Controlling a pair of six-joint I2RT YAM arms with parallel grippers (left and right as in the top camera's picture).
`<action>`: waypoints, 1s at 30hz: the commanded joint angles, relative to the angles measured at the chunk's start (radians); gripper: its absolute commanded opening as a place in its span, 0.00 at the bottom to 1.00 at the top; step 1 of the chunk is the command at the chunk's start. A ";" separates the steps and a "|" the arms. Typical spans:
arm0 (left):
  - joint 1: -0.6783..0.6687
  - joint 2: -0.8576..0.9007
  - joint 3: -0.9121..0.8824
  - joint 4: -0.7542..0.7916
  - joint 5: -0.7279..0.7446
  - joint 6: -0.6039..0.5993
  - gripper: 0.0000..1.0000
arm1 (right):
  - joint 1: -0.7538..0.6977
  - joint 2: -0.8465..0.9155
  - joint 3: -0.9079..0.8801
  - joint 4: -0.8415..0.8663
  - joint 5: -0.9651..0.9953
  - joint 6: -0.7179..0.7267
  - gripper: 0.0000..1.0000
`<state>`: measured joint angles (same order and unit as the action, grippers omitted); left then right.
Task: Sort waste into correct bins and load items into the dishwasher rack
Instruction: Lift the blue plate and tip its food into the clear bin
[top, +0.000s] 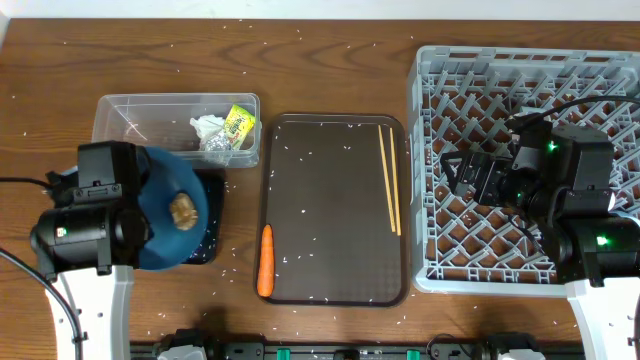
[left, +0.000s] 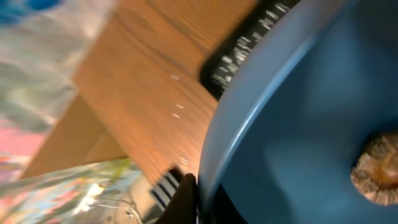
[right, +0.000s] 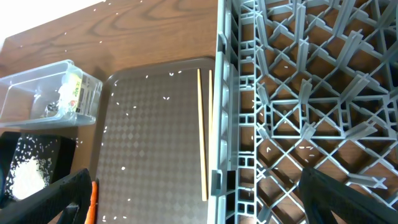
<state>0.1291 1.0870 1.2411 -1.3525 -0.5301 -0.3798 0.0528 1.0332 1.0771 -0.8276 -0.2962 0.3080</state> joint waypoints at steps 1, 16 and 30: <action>0.005 0.011 0.020 0.003 -0.219 -0.106 0.06 | -0.011 0.001 0.005 0.002 -0.007 0.013 0.99; -0.010 0.272 0.020 0.010 -0.507 -0.123 0.06 | -0.011 0.001 0.005 0.008 0.007 0.013 0.99; -0.149 0.442 0.020 0.021 -0.726 -0.114 0.06 | -0.010 0.001 0.005 -0.022 0.007 0.013 0.99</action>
<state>-0.0025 1.5200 1.2411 -1.3342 -1.1271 -0.4751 0.0528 1.0332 1.0771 -0.8448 -0.2920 0.3080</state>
